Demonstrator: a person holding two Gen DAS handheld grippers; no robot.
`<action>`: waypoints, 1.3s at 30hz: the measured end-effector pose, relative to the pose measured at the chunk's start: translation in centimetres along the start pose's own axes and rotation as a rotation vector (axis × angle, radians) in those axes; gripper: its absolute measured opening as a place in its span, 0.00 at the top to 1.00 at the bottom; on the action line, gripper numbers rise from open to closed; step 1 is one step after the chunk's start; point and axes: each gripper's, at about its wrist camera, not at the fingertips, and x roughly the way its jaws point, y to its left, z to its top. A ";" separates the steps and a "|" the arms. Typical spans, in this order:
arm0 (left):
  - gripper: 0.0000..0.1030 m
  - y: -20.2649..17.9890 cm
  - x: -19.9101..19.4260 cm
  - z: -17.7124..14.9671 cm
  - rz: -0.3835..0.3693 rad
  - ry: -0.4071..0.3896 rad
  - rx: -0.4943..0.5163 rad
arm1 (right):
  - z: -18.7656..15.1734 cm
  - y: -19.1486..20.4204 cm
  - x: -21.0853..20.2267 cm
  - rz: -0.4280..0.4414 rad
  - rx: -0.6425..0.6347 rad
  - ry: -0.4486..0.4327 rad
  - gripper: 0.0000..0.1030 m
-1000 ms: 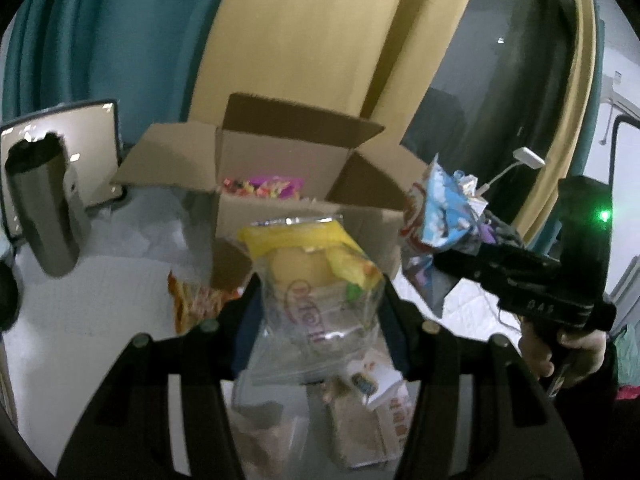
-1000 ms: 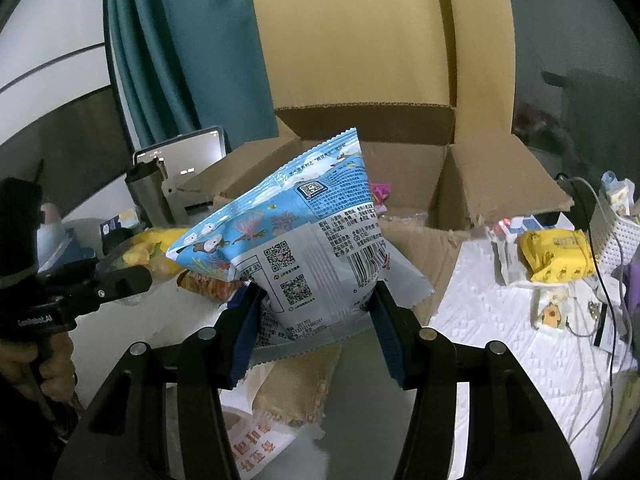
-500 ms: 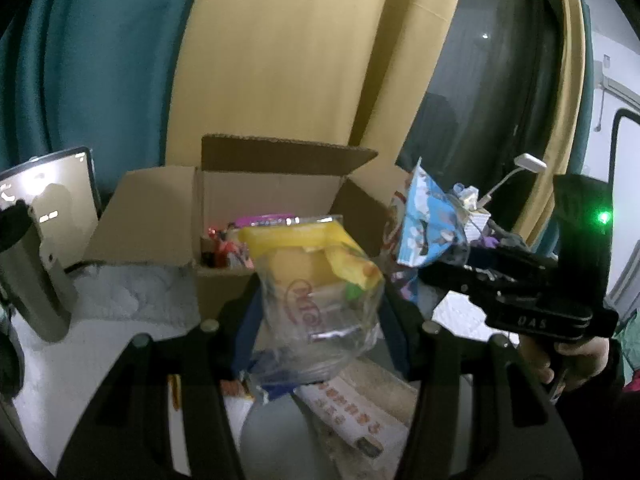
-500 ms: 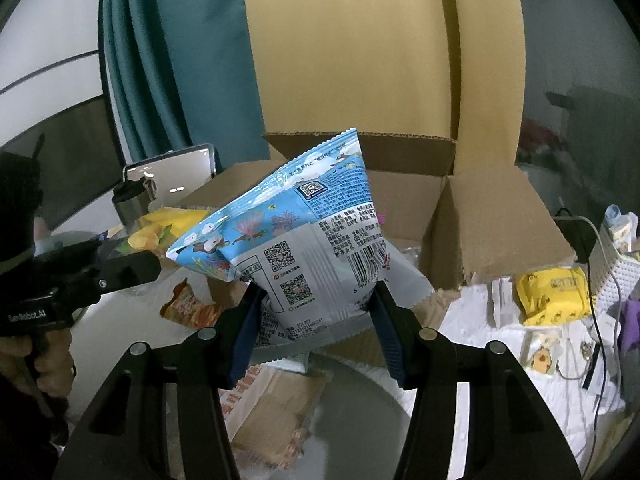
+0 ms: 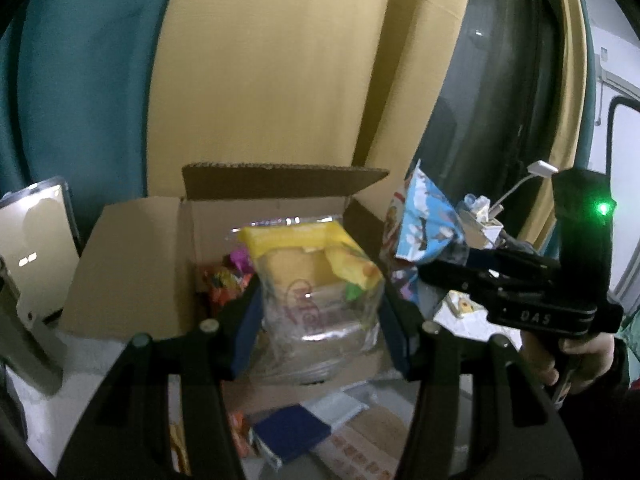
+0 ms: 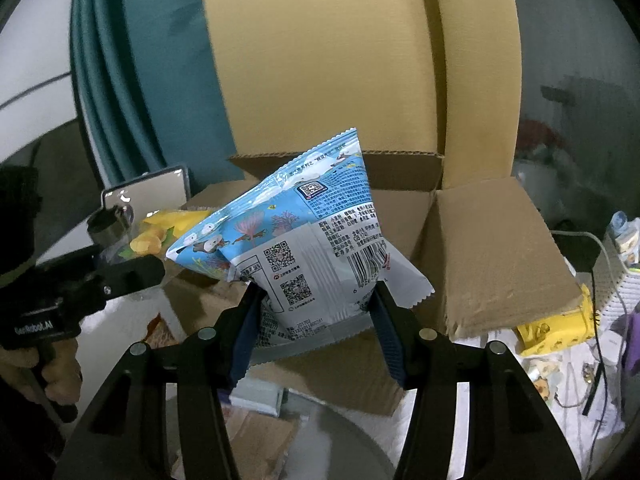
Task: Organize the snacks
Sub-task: 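Carry the bread bag and blue-white bag into the box and open both grippers, then withdraw both grippers from the box back to the tray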
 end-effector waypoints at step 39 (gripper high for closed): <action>0.28 4.1 8.7 2.3 0.068 0.085 -0.101 | 5.1 -5.5 9.9 -0.131 0.234 0.092 0.21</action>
